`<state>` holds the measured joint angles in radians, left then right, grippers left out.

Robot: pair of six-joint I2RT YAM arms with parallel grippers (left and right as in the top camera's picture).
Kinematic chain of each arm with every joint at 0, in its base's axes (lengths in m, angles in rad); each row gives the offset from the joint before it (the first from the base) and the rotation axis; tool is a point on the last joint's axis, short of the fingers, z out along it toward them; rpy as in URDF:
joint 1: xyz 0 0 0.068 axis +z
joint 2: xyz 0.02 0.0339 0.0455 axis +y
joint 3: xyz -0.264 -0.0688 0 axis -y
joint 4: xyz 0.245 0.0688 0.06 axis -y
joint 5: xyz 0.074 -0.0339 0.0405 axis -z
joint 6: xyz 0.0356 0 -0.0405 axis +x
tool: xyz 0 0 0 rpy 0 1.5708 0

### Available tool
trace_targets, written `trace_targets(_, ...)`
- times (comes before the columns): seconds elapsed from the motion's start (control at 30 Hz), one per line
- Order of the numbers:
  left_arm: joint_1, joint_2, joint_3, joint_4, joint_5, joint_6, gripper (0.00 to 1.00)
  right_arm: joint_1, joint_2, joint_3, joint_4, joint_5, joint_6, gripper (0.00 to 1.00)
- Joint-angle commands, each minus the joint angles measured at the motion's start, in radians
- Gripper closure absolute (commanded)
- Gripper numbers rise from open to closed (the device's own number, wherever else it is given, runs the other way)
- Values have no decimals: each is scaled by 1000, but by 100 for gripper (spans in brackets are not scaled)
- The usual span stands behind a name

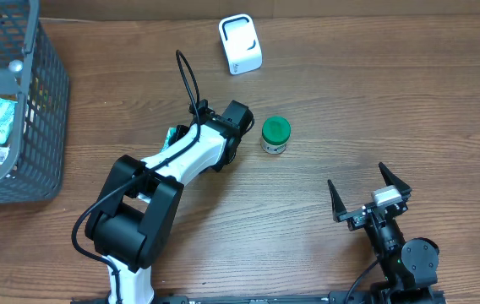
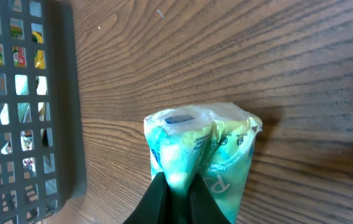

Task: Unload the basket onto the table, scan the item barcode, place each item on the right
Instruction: 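Lower the tissue pack beside the jar and hold it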

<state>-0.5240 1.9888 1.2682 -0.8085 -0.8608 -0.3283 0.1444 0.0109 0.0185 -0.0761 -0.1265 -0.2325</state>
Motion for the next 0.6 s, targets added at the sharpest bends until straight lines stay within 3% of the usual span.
trace_targets(0.0,0,-12,-6,19,-72,19,95,2,-8,-11,3,-2,-1,0)
trace_targets(0.57,0,-12,-88,118,-133,45,96,2,-8,-11,3,-2,-1,0)
